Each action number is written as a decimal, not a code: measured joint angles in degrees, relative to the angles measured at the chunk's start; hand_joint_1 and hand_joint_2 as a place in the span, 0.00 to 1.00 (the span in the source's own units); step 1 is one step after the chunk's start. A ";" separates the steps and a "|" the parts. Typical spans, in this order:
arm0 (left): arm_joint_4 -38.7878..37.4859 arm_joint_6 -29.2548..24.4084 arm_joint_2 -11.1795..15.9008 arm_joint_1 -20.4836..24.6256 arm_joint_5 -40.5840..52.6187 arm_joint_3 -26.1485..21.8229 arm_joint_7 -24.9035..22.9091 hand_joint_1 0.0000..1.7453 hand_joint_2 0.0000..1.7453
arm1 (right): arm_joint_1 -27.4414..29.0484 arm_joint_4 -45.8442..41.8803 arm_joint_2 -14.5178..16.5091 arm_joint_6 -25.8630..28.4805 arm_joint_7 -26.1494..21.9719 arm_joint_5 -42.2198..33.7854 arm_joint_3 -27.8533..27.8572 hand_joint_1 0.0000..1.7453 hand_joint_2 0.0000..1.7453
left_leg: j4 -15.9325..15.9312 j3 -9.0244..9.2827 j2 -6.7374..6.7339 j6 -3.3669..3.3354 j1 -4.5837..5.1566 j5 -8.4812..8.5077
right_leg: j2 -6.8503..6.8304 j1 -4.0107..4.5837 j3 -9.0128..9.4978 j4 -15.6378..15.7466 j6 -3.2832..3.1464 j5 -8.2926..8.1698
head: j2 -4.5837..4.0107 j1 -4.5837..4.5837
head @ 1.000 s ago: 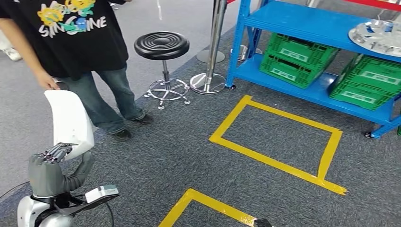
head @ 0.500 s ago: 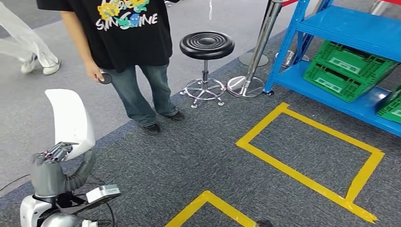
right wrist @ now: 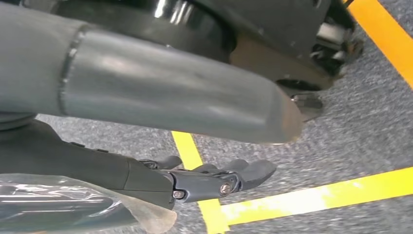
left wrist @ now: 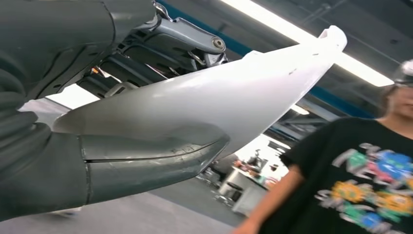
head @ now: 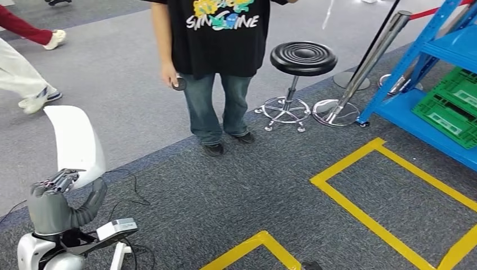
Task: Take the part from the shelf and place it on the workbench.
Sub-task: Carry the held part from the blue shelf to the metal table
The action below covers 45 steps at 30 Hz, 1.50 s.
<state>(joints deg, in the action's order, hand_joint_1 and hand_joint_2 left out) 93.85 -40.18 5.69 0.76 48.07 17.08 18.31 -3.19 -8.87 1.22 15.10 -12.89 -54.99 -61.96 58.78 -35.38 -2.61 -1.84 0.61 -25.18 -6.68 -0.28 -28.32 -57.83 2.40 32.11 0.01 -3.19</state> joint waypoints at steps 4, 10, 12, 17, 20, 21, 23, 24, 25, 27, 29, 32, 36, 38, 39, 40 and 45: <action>0.29 0.01 -0.06 0.18 -0.87 -0.27 0.44 1.00 1.00 | -0.13 -0.01 0.11 0.22 0.51 -0.07 -0.01 0.00 0.00 | -0.31 0.16 3.18 -0.95 -0.16 0.17 | 6.16 -0.28 -6.90 -13.23 0.21 5.89 | 0.01 -0.64; 0.41 0.02 -0.32 0.00 -1.56 -1.02 1.29 1.00 1.00 | -0.18 0.00 0.28 0.38 0.73 -0.25 -0.02 0.00 0.00 | -0.06 0.39 8.37 -0.67 -0.01 0.09 | 10.57 -0.56 -5.00 -3.09 -0.48 -2.96 | 0.00 -0.63; 0.48 0.02 -0.56 -0.05 -1.64 -1.39 1.91 1.00 1.00 | -0.24 0.00 0.32 0.41 0.73 -0.30 -0.02 0.00 0.00 | 0.05 -0.03 9.74 0.03 -0.19 0.26 | 12.10 -0.61 -3.64 -0.37 -0.64 -3.32 | 0.01 -0.59; 0.61 0.00 -1.05 -0.30 -1.56 -2.56 3.14 1.00 1.00 | -0.37 0.02 0.44 0.50 0.63 -0.43 0.00 0.00 0.00 | 4.76 -2.49 6.58 1.59 -0.32 -2.48 | 8.32 -0.61 -2.41 0.98 -1.99 -3.71 | 0.00 -0.26; 0.62 0.01 -1.39 -0.34 -1.41 -2.82 3.21 1.00 1.00 | -0.26 0.02 0.46 0.46 0.60 -0.44 0.00 0.00 0.00 | 14.83 -7.25 3.50 2.25 -0.67 -6.78 | 5.69 -0.37 -2.17 1.03 -2.32 -3.39 | -0.01 -0.07; 0.62 0.01 -1.48 -0.43 -1.36 -2.93 3.25 1.00 1.00 | -0.26 0.02 0.46 0.45 0.60 -0.44 0.00 0.00 0.00 | 15.62 -7.58 3.28 2.37 -0.82 -6.55 | 4.82 -0.35 -2.08 1.02 -2.29 -3.25 | -0.01 -0.06; 0.62 0.02 -1.59 -0.51 -1.22 -3.25 3.34 1.00 1.00 | -0.33 0.02 0.48 0.47 0.57 -0.45 0.00 0.00 0.00 | 10.72 -4.85 2.53 2.33 -0.92 -3.33 | 3.28 -0.34 -1.66 1.01 -2.09 -2.90 | -0.01 -0.05; 0.62 0.02 -1.64 -0.49 -1.16 -3.39 3.40 1.00 1.00 | -0.38 0.02 0.49 0.48 0.55 -0.46 0.00 0.00 0.00 | 6.64 -2.61 1.37 2.15 -0.78 -1.73 | 2.62 -0.32 -1.36 1.02 -1.93 -2.68 | -0.01 -0.05; 0.62 0.02 -1.71 -0.44 -1.08 -3.50 3.45 1.00 1.00 | -0.43 0.02 0.50 0.49 0.53 -0.46 0.00 0.00 0.00 | 3.13 -0.72 0.25 1.84 -0.51 -0.72 | 2.03 -0.19 -1.12 0.96 -1.67 -2.41 | -0.01 -0.02; 0.63 0.02 -1.94 -0.36 -0.89 -3.67 3.58 1.00 1.00 | -0.52 0.02 0.54 0.50 0.51 -0.46 0.00 0.00 0.00 | 0.00 0.84 -1.01 1.14 0.08 -0.58 | 0.87 0.04 -0.81 0.95 -1.12 -1.99 | 0.00 -0.05; 0.67 0.02 -2.10 -0.41 -0.78 -3.97 3.71 1.00 1.00 | -0.67 0.01 0.64 0.51 0.50 -0.46 -0.01 0.00 0.00 | -0.28 0.81 0.09 0.43 0.17 -0.64 | -0.16 0.06 -0.62 1.05 -0.48 -1.61 | 0.01 -0.06; 0.84 -0.01 -2.33 -0.23 -0.68 -4.38 3.92 1.00 1.00 | -0.87 -0.01 0.75 0.52 0.42 -0.47 -0.02 0.00 0.00 | -0.94 1.20 1.92 -0.58 -0.31 -0.35 | 3.29 -0.24 -2.46 -3.05 0.22 1.09 | 0.00 -0.35; 0.88 0.03 -2.84 -0.14 -0.46 -4.45 3.98 1.00 1.00 | -0.56 0.01 0.75 0.53 0.44 -0.52 -0.02 0.00 0.00 | -0.85 1.24 4.80 -0.94 -0.27 -0.43 | 6.53 -0.30 -9.80 -15.69 0.29 4.80 | 0.00 -0.77; 0.88 0.03 -2.99 -0.18 -0.31 -4.52 3.99 1.00 1.00 | -0.49 0.02 0.75 0.53 0.45 -0.54 -0.02 0.00 0.00 | -0.72 1.37 6.45 -0.83 -0.29 -0.52 | 7.04 -0.35 -9.01 -11.84 0.15 0.97 | 0.00 -0.80; 0.89 0.03 -3.07 -0.17 -0.25 -4.58 4.00 1.00 1.00 | -0.50 0.02 0.75 0.53 0.45 -0.54 -0.02 0.00 0.00 | -0.63 1.43 7.23 -0.69 -0.36 -0.61 | 8.08 -0.45 -7.44 -7.82 0.07 -1.29 | 0.01 -0.80; 0.90 0.02 -3.13 -0.14 -0.20 -4.66 4.01 1.00 1.00 | -0.52 0.02 0.75 0.53 0.44 -0.53 -0.02 0.00 0.00 | -0.45 1.38 7.99 -0.46 -0.36 -0.72 | 9.45 -0.62 -5.82 -4.01 0.01 -2.83 | 0.01 -0.78; 1.00 0.00 -3.27 -0.35 -0.01 -5.28 4.08 1.00 1.00 | -0.65 0.02 0.76 0.56 0.45 -0.52 -0.05 0.00 0.00 | -0.01 0.48 10.04 1.16 -0.65 -0.59 | 9.94 -0.68 -3.31 0.23 -0.91 -3.64 | 0.02 -0.68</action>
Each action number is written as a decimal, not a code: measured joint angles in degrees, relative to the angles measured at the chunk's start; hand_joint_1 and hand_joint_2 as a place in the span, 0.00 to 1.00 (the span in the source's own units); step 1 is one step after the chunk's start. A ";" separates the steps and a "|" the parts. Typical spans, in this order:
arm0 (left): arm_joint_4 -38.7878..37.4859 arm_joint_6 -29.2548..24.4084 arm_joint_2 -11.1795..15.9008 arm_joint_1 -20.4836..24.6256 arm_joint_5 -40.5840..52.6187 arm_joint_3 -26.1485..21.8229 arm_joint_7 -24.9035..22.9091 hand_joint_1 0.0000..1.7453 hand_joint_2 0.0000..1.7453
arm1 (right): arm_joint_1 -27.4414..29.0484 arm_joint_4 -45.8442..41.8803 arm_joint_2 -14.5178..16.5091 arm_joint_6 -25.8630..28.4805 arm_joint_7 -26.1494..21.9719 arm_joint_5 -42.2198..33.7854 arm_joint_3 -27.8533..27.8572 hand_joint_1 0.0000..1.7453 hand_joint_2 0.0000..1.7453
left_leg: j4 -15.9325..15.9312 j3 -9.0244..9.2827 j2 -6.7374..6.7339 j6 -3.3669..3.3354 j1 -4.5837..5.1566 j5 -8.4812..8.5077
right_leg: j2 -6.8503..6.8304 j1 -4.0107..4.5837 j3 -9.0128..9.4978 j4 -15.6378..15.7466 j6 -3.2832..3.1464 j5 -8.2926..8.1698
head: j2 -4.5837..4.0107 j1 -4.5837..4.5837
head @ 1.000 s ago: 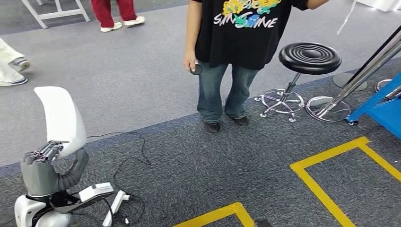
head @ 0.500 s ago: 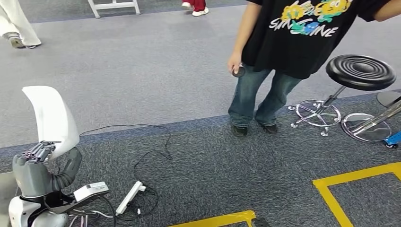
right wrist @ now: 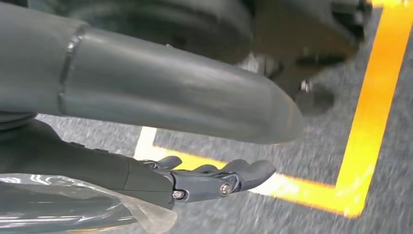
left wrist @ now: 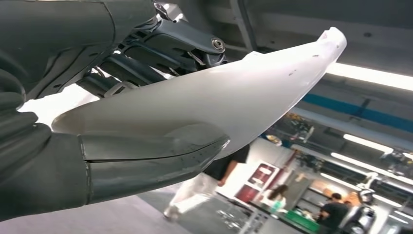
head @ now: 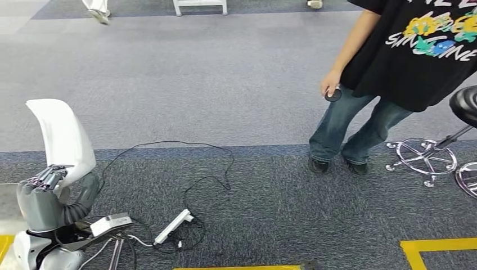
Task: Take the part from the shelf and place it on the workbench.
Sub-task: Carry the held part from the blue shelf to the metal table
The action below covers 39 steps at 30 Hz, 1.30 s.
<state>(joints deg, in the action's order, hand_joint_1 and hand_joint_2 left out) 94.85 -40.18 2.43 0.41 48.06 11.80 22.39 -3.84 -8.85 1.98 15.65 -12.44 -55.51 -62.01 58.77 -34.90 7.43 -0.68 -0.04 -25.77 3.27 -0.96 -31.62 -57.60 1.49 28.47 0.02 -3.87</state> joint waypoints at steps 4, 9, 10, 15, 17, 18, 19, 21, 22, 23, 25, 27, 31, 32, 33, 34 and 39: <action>0.08 0.00 -0.04 0.14 0.29 -0.46 -0.01 1.00 1.00 | 0.18 0.01 0.01 0.00 -0.01 0.01 -0.02 0.00 0.00 | 10.18 -4.60 -5.95 0.80 0.15 -5.46 | -3.23 0.17 0.47 0.49 -1.13 0.00 | -0.01 0.60; 0.08 0.01 -0.15 -0.12 0.65 -0.65 -0.14 1.00 1.00 | 0.24 0.02 0.02 -0.03 0.02 -0.01 -0.02 0.00 0.00 | 9.14 -3.63 -8.11 0.55 0.14 -2.82 | -7.32 0.49 1.08 0.47 -1.17 0.63 | 0.00 0.61; 0.11 0.01 -0.15 -0.09 0.71 -0.68 -0.16 1.00 1.00 | 0.20 0.02 0.02 -0.03 0.02 -0.01 -0.03 0.00 0.00 | 5.10 -1.46 -9.67 0.25 0.50 -1.49 | -7.96 0.62 1.34 0.47 -1.00 0.83 | -0.01 0.63; 0.53 0.01 -0.23 -0.14 1.10 -0.91 -0.25 1.00 1.00 | -0.03 0.02 0.03 -0.03 0.02 0.02 -0.04 0.00 0.00 | -0.68 1.11 -10.47 -1.27 1.29 -0.62 | -10.75 0.93 2.11 0.60 0.31 1.73 | -0.01 0.65; 0.74 -0.01 -0.26 -0.07 1.14 -1.13 -0.26 1.00 1.00 | -0.19 0.02 0.03 -0.03 -0.01 0.04 -0.04 0.00 0.00 | -1.15 1.43 -9.06 -1.89 0.86 -0.36 | -8.30 0.80 1.26 -1.63 0.90 3.39 | -0.01 0.44; 0.83 -0.01 -0.31 -0.03 1.19 -1.18 -0.26 1.00 1.00 | -0.17 0.02 0.03 -0.03 -0.02 0.05 -0.04 0.00 0.00 | -1.25 1.55 -8.40 -2.12 0.67 -0.29 | -6.29 0.68 -0.24 -4.63 1.11 4.97 | -0.01 0.21; 0.89 0.00 -0.37 0.01 1.28 -1.21 -0.27 1.00 1.00 | -0.11 0.02 0.03 -0.03 0.01 0.06 -0.05 0.00 0.00 | -1.25 1.52 -7.66 -2.28 0.61 -0.30 | -4.62 0.64 -2.30 -8.70 1.23 6.77 | -0.01 0.00; 0.91 0.03 -0.45 -0.15 1.57 -1.25 -0.34 1.00 1.00 | 0.13 0.02 0.03 -0.03 0.12 0.07 -0.08 0.00 0.00 | -1.22 1.51 -6.04 -2.45 0.61 -0.34 | -3.46 0.58 -6.27 -15.64 1.38 8.82 | 0.00 -0.18; 0.91 0.03 -0.45 -0.22 1.68 -1.26 -0.42 1.00 1.00 | 0.23 0.02 0.03 -0.01 0.19 0.08 -0.10 0.00 0.00 | -1.20 1.55 -5.16 -2.46 0.61 -0.35 | -3.35 0.57 -7.07 -16.39 1.38 8.21 | 0.00 -0.19; 0.91 0.03 -0.45 -0.26 1.76 -1.28 -0.56 1.00 1.00 | 0.28 0.02 0.03 0.01 0.25 0.09 -0.15 0.00 0.00 | -1.15 1.63 -4.26 -2.41 0.60 -0.38 | -3.19 0.52 -6.62 -14.56 1.33 6.35 | 0.00 -0.19; 0.91 0.03 -0.44 -0.25 1.88 -1.31 -0.91 1.00 1.00 | 0.25 0.03 0.03 0.08 0.37 0.15 -0.30 0.00 0.00 | -0.99 1.79 -2.63 -2.14 0.56 -0.52 | -1.46 0.29 -3.50 -6.81 1.13 1.81 | -0.01 -0.18; 0.91 0.02 -0.43 -0.15 2.12 -1.33 -1.21 1.00 1.00 | 0.19 0.05 0.03 0.11 0.46 0.23 -0.45 0.00 0.00 | -0.65 1.51 -1.28 -1.57 0.48 -0.62 | 0.64 0.06 -0.64 -0.93 0.88 0.07 | -0.01 -0.14; 0.98 0.01 -0.25 -0.13 2.44 -1.47 -1.54 1.00 1.00 | 0.03 0.07 0.08 0.10 0.56 0.30 -0.58 0.00 0.00 | -0.10 0.68 -0.26 -0.17 0.28 -0.81 | -0.69 -0.01 0.49 0.57 -0.13 0.17 | 0.01 -0.03; 1.00 0.01 -0.17 -0.01 2.48 -1.50 -1.70 1.00 1.00 | 0.03 0.08 0.09 0.09 0.56 0.33 -0.64 0.00 0.00 | 1.33 0.02 -1.59 0.12 0.39 -1.74 | -1.47 -0.09 0.68 0.82 -0.47 0.13 | 0.01 0.18; 1.02 0.01 -0.12 0.13 2.51 -1.52 -1.85 1.00 1.00 | 0.06 0.09 0.11 0.07 0.56 0.35 -0.71 0.00 0.00 | 3.91 -1.15 -3.36 0.38 0.43 -3.22 | -2.28 -0.13 0.85 1.01 -0.81 0.15 | 0.01 0.39; 1.02 0.01 -0.12 0.25 2.54 -1.52 -1.97 1.00 1.00 | 0.11 0.10 0.09 0.06 0.56 0.37 -0.78 0.00 0.00 | 7.55 -2.87 -5.13 0.64 0.42 -5.00 | -3.09 -0.02 0.96 1.05 -1.07 0.27 | 0.00 0.60; 1.02 0.02 0.02 0.21 2.56 -1.52 -2.09 1.00 1.00 | 0.18 0.13 0.10 0.04 0.59 0.40 -0.93 0.00 0.00 | 11.22 -4.68 -7.43 1.24 -0.20 -4.05 | -7.03 0.13 1.71 1.01 -1.12 1.06 | 0.00 0.70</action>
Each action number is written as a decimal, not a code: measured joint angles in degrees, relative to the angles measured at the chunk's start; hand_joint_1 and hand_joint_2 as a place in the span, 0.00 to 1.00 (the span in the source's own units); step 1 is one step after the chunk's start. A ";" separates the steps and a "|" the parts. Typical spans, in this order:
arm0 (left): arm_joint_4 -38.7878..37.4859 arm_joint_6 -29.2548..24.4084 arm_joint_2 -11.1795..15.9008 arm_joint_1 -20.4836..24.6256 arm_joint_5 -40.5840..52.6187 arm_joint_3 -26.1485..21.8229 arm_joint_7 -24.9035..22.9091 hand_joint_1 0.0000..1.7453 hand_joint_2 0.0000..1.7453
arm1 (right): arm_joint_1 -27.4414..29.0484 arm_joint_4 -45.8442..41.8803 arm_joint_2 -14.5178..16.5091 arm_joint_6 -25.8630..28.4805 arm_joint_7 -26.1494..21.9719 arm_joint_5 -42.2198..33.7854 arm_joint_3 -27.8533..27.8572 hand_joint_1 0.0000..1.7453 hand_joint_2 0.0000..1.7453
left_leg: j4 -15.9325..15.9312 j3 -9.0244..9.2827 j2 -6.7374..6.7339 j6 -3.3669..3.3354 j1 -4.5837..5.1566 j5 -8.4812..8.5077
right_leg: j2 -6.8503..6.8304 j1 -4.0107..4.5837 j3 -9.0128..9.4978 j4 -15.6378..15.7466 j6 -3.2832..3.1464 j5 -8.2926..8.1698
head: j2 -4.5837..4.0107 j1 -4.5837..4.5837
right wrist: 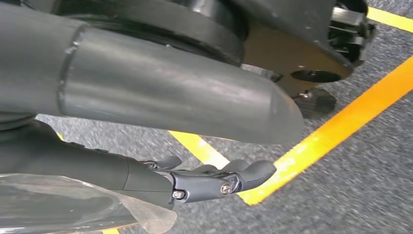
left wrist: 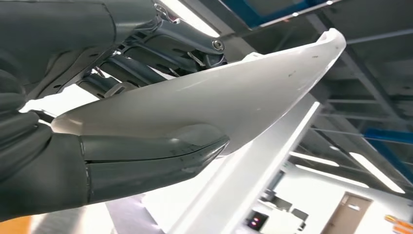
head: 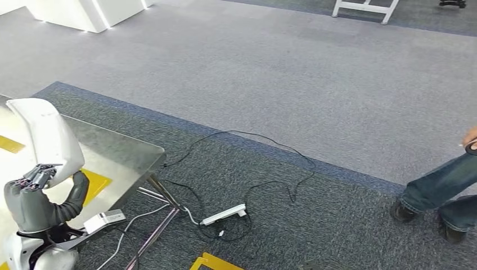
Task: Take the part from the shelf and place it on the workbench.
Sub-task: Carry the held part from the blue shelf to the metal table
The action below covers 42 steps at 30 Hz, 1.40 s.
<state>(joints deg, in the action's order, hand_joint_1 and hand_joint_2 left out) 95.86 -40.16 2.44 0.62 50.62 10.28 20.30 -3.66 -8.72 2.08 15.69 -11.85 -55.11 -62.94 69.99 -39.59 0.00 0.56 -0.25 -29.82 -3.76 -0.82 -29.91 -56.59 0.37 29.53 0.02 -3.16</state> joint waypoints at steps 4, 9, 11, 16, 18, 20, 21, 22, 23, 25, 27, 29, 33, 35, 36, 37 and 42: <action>0.00 -0.01 0.08 0.31 0.08 0.05 -0.08 1.00 1.00 | -0.12 0.02 0.05 -0.01 -0.01 0.01 -0.03 0.00 0.00 | -11.30 5.64 -4.15 -1.07 0.90 3.50 | -2.53 0.56 0.93 -0.11 1.00 0.96 | -0.01 0.02; 0.00 -0.01 0.51 0.60 0.38 0.05 -0.84 1.00 1.00 | -0.51 0.02 0.07 -0.01 -0.10 0.01 -0.07 0.00 0.00 | -12.24 5.97 -1.09 -2.65 0.49 3.57 | -0.29 0.39 0.07 -3.39 2.44 3.87 | -0.02 -0.31; -0.01 0.00 0.53 0.78 0.44 0.10 -1.05 1.00 1.00 | -0.40 0.02 0.07 0.00 -0.13 -0.01 -0.08 0.00 0.00 | -12.28 6.00 0.27 -2.96 0.33 3.59 | 2.86 0.25 -4.10 -11.28 2.60 7.25 | -0.01 -0.63; -0.02 0.01 0.57 0.73 0.65 0.16 -1.35 1.00 1.00 | 0.01 0.05 0.06 0.00 -0.07 -0.11 -0.15 0.00 0.00 | -12.03 6.15 4.44 -2.82 0.18 3.41 | 5.06 -0.01 -6.04 -9.86 2.61 2.08 | -0.01 -0.80; -0.02 0.01 0.58 0.82 0.73 0.19 -1.50 1.00 1.00 | -0.01 0.07 0.07 0.00 -0.08 -0.10 -0.19 0.00 0.00 | -11.61 5.84 5.93 -2.32 0.15 3.25 | 7.89 -0.39 -3.20 -3.16 2.44 -0.52 | -0.01 -0.79; -0.02 0.01 0.61 0.83 0.79 0.22 -1.63 1.00 1.00 | -0.05 0.09 0.07 0.00 -0.07 -0.11 -0.25 0.00 0.00 | -11.48 5.27 7.30 -1.60 0.01 3.43 | 8.87 -0.42 -2.06 -1.29 1.99 -0.32 | -0.01 -0.75; -0.02 0.01 0.66 0.77 0.81 0.24 -1.73 1.00 1.00 | -0.10 0.09 0.08 0.00 -0.06 -0.12 -0.28 0.00 0.00 | -11.55 5.08 8.00 -1.23 -0.12 3.60 | 8.22 -0.38 -1.84 -1.14 1.66 -0.30 | 0.00 -0.72; -0.02 0.00 0.75 0.69 0.82 0.26 -1.83 1.00 1.00 | -0.12 0.10 0.07 0.02 -0.06 -0.14 -0.31 0.00 0.00 | -11.48 4.98 7.84 -0.88 -0.15 3.55 | 7.48 -0.38 -1.70 -0.96 1.34 -0.41 | 0.00 -0.71; -0.02 -0.01 0.84 0.71 0.83 0.28 -1.92 1.00 1.00 | -0.13 0.11 0.07 0.03 -0.08 -0.14 -0.33 0.00 0.00 | -10.69 4.61 6.64 -0.55 -0.07 3.00 | 6.68 -0.42 -1.50 -0.75 0.96 -0.48 | 0.01 -0.57; -0.02 -0.01 0.95 0.88 0.84 0.34 -2.04 1.00 1.00 | -0.08 0.15 0.06 0.04 -0.10 -0.15 -0.36 0.00 0.00 | -5.79 2.42 2.82 0.01 0.04 0.22 | 4.94 -0.39 -1.13 -0.45 0.28 -0.43 | -0.01 -0.27; -0.02 0.01 0.95 0.91 0.83 0.42 -2.06 1.00 1.00 | 0.03 0.16 0.06 0.02 -0.12 -0.16 -0.38 0.00 0.00 | 1.86 -1.21 0.88 0.41 -0.10 -3.01 | 3.18 -0.23 -0.96 -0.45 -0.09 -0.16 | -0.02 -0.10; -0.02 0.01 0.96 0.75 0.80 0.46 -2.05 1.00 1.00 | 0.06 0.17 0.06 0.01 -0.13 -0.20 -0.40 0.00 0.00 | 4.57 -2.52 0.61 0.54 -0.24 -2.97 | 1.47 -0.19 -0.73 -0.46 -0.14 0.12 | -0.02 -0.09; -0.02 0.01 0.96 0.83 0.79 0.51 -1.97 1.00 1.00 | -0.14 0.17 0.07 0.01 -0.17 -0.23 -0.40 0.00 0.00 | -8.76 4.41 -3.06 -0.35 0.37 3.33 | -1.31 0.10 0.41 -0.50 0.50 1.03 | -0.02 -0.06; -0.02 0.01 0.96 0.88 0.78 0.55 -1.92 1.00 1.00 | -0.20 0.17 0.08 0.00 -0.19 -0.25 -0.40 0.00 0.00 | -11.24 5.46 -4.32 -0.98 0.97 3.24 | -2.55 0.40 0.70 -0.46 1.10 1.40 | -0.02 -0.14; -0.02 0.00 0.97 0.85 0.78 0.55 -1.92 1.00 1.00 | -0.27 0.17 0.08 0.00 -0.20 -0.26 -0.40 0.00 0.00 | -11.49 5.37 -3.72 -1.30 1.01 3.24 | -3.26 0.48 0.91 -0.35 1.39 1.53 | -0.02 -0.14; -0.02 -0.01 0.99 0.76 0.77 0.54 -1.92 1.00 1.00 | -0.33 0.17 0.08 0.00 -0.21 -0.27 -0.40 0.00 0.00 | -11.68 5.43 -3.04 -1.61 0.87 3.33 | -3.48 0.42 1.03 -0.28 1.70 1.78 | -0.01 -0.21; -0.01 0.00 0.90 0.91 0.77 0.51 -1.91 1.00 1.00 | -0.32 0.17 0.06 0.00 -0.31 -0.28 -0.42 0.00 0.00 | -12.28 5.82 0.50 -2.80 0.16 3.57 | 3.28 0.13 -5.12 -12.94 2.61 7.98 | -0.01 -0.97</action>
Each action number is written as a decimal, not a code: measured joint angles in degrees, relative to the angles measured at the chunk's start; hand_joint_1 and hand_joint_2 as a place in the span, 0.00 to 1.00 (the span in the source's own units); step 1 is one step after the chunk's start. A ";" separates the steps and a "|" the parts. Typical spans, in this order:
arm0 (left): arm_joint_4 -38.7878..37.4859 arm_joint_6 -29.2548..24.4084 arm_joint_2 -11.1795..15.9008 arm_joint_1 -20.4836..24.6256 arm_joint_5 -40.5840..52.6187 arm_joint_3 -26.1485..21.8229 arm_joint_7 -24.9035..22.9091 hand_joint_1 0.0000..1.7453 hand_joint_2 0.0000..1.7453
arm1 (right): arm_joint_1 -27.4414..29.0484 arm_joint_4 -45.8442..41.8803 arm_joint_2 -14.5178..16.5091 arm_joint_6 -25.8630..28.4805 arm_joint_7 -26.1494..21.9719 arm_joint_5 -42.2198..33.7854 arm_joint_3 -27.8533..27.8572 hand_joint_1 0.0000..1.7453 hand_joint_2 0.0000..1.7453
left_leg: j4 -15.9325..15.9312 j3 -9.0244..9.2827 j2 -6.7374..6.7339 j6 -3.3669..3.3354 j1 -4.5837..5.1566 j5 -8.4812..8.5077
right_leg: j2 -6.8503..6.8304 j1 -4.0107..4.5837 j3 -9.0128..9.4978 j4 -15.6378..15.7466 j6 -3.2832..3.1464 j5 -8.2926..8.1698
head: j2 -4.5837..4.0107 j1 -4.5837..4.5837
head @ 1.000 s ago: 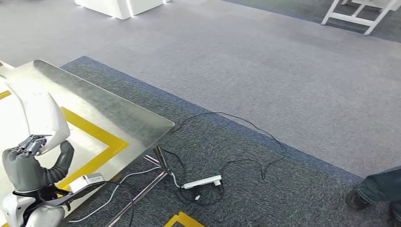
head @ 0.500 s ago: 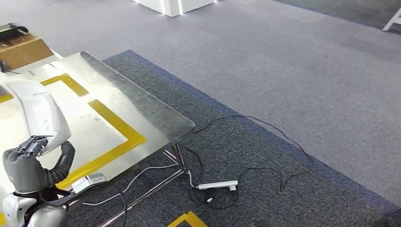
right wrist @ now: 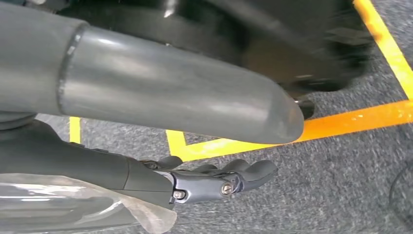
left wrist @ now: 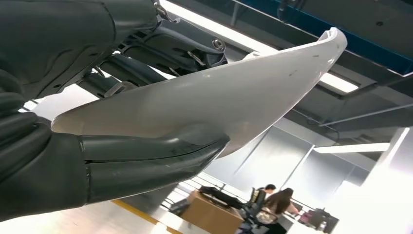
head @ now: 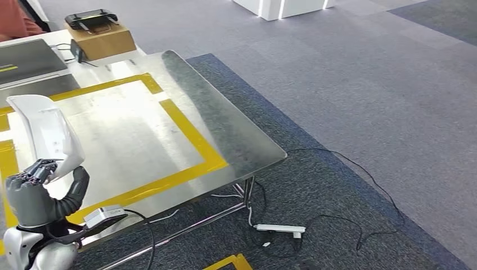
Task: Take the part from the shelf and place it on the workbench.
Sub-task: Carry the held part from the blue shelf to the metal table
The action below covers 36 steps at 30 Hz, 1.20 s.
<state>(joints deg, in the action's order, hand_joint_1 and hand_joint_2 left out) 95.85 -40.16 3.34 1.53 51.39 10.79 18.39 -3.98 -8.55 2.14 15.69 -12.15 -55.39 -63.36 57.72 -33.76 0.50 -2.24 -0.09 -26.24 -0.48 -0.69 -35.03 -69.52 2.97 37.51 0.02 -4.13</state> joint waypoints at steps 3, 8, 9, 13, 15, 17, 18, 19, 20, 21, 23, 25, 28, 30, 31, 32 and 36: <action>-0.01 0.01 -0.04 -0.19 0.01 0.01 0.01 1.00 1.00 | 0.26 0.00 0.00 0.00 0.04 -0.03 -0.01 0.00 0.00 | 0.08 0.14 2.55 0.00 -0.01 -0.06 | 0.50 0.00 -2.74 -2.50 -0.07 -1.75 | 0.01 -0.10; -0.01 0.01 -0.04 -0.10 0.00 -0.01 0.07 1.00 1.00 | 0.18 0.01 0.02 0.00 0.06 -0.03 -0.01 0.00 0.00 | 0.61 -0.35 6.19 1.22 -0.18 -0.20 | 5.16 -0.49 2.97 11.46 -0.88 -8.08 | 0.01 -0.02; -0.01 0.01 -0.04 -0.14 0.01 0.01 0.07 1.00 1.00 | 0.15 0.00 0.02 0.00 0.06 -0.02 -0.01 0.00 0.00 | 0.60 -0.60 6.82 1.62 -0.27 -0.04 | 4.84 -0.43 3.21 11.74 -1.16 -8.03 | 0.01 -0.01; -0.01 -0.02 0.09 -0.24 0.10 0.03 0.08 1.00 1.00 | 0.21 0.03 0.03 0.01 0.05 -0.05 -0.01 0.00 0.00 | 4.68 -2.64 3.31 2.82 -0.20 -2.46 | 1.92 -0.57 3.85 12.32 -2.59 -8.26 | 0.00 0.40; -0.01 -0.01 0.05 -0.21 0.19 0.09 0.08 1.00 1.00 | 0.31 0.04 0.02 -0.04 0.05 -0.04 -0.01 0.00 0.00 | 12.12 -6.12 0.63 3.24 -0.21 -5.95 | 0.30 -0.36 4.04 12.34 -3.01 -8.05 | 0.00 0.68; -0.02 0.01 0.04 -0.37 0.21 0.11 0.08 1.00 1.00 | 0.37 0.04 0.02 -0.07 0.07 -0.04 -0.01 0.00 0.00 | 17.44 -8.73 0.18 3.41 -0.35 -7.66 | -1.03 -0.30 4.14 12.33 -3.11 -7.87 | 0.01 0.70; -0.02 0.01 0.05 -0.41 0.21 0.11 0.08 1.00 1.00 | 0.37 0.04 0.02 -0.07 0.07 -0.04 -0.01 0.00 0.00 | 17.69 -8.88 0.13 3.41 -0.39 -7.19 | -1.65 -0.28 4.22 12.32 -3.10 -7.78 | 0.01 0.70; -0.02 0.01 0.06 -0.43 0.21 0.11 0.08 1.00 1.00 | 0.35 0.04 0.02 -0.07 0.08 -0.04 -0.01 0.00 0.00 | 16.16 -8.13 0.00 3.34 -0.40 -5.87 | -2.31 -0.26 4.38 12.32 -3.07 -7.65 | 0.01 0.70; -0.02 0.01 0.07 -0.44 0.21 0.10 0.08 1.00 1.00 | 0.30 0.04 0.02 -0.07 0.08 -0.04 -0.01 0.00 0.00 | 13.00 -6.52 -0.37 3.17 -0.38 -3.94 | -3.01 -0.23 4.62 12.33 -3.01 -7.49 | 0.01 0.69; -0.01 0.01 0.07 -0.42 0.21 0.10 0.08 1.00 1.00 | 0.25 0.04 0.02 -0.08 0.07 -0.03 -0.01 0.00 0.00 | 8.81 -4.37 -1.51 2.86 -0.22 -1.95 | -3.70 -0.17 4.92 12.33 -2.90 -7.28 | 0.01 0.69; -0.01 0.01 0.05 -0.25 0.24 0.11 0.07 1.00 1.00 | 0.17 0.04 0.02 -0.09 0.07 0.00 -0.01 0.00 0.00 | 2.32 -1.10 -3.93 2.18 0.41 -0.05 | -4.94 0.16 5.32 12.28 -2.43 -6.80 | 0.00 0.72; -0.01 0.01 0.05 -0.18 0.28 0.12 0.04 1.00 1.00 | 0.09 0.04 0.02 -0.08 0.08 0.09 -0.02 0.00 0.00 | 0.76 -0.55 -4.35 1.67 0.88 -0.26 | -6.19 0.46 5.54 12.36 -1.85 -6.47 | -0.01 0.69; 0.00 -0.02 0.12 -0.27 0.29 0.04 0.00 1.00 1.00 | -0.17 0.04 0.02 -0.07 0.08 0.21 -0.04 0.00 0.00 | 0.17 -0.47 -2.30 0.85 0.47 0.04 | -5.11 0.30 5.52 11.64 -0.91 -5.39 | -0.01 0.53; 0.01 -0.01 0.03 -0.10 0.31 0.02 0.01 1.00 1.00 | -0.21 0.05 0.02 -0.05 0.08 0.24 -0.06 0.00 0.00 | -0.08 -0.39 -1.03 0.40 0.14 0.19 | -1.56 0.04 3.14 6.89 -0.49 -2.72 | -0.01 0.14; -0.01 -0.01 -0.04 -0.03 0.33 0.02 0.01 1.00 1.00 | -0.10 0.06 0.02 -0.05 0.10 0.24 -0.07 0.00 0.00 | -0.06 -0.42 -0.47 0.23 0.09 0.17 | -0.46 -0.02 1.23 3.26 -0.39 -1.14 | 0.00 0.00; -0.02 0.01 -0.12 -0.05 0.35 0.03 0.01 1.00 1.00 | 0.03 0.08 0.02 -0.04 0.12 0.22 -0.08 0.00 0.00 | -0.04 -0.41 0.10 0.09 0.09 0.14 | 0.02 -0.02 -0.75 -0.16 -0.32 -0.04 | 0.01 -0.14; -0.04 0.01 -0.19 -0.19 0.56 0.03 0.01 1.00 1.00 | 0.22 0.13 0.02 0.00 0.07 -0.10 -0.09 0.00 0.00 | 0.19 -0.03 1.85 0.28 0.01 -0.23 | 0.46 -0.08 -0.98 3.38 -0.34 -5.30 | 0.01 -0.17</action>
<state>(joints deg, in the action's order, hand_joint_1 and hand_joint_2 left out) 95.81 -40.15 3.15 1.34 51.95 10.82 18.40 -3.76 -8.41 2.16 15.69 -12.08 -55.49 -63.45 57.90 -33.80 2.34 -1.97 -0.08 -26.47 -0.02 -0.77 -36.01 -66.14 2.64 32.21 0.02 -4.30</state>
